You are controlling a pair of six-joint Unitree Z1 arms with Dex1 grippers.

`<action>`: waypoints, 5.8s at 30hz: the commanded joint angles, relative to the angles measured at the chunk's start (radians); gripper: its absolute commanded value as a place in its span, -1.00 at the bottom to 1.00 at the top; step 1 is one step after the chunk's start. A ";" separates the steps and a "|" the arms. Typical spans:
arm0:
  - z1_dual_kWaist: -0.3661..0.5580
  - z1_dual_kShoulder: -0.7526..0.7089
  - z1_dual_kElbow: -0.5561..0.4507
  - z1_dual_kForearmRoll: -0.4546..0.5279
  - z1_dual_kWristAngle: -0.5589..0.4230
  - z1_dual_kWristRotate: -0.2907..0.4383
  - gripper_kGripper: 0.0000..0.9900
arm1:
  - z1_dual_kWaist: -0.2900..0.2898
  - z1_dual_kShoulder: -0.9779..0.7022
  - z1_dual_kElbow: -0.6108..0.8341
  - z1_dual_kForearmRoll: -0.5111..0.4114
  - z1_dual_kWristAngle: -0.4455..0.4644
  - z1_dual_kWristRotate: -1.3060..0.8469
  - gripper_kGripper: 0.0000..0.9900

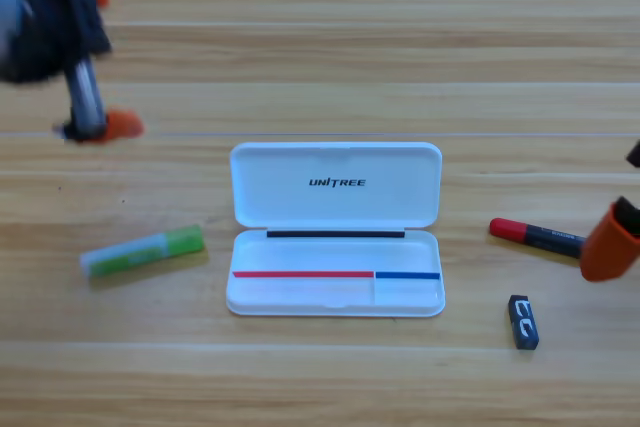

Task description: Clean up eraser and pencils

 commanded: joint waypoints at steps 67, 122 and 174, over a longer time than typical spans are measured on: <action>0.423 0.523 0.075 -0.148 -0.559 0.280 0.71 | 0.040 0.326 -0.203 0.112 0.009 -0.649 -1.00; 0.423 0.406 0.063 -0.088 -0.553 0.318 -1.00 | 0.125 0.719 -0.591 0.108 0.038 -0.938 -1.00; 0.082 0.475 -0.290 0.214 -0.571 0.168 -1.00 | -0.240 0.390 -0.065 -0.164 -0.062 -0.946 0.84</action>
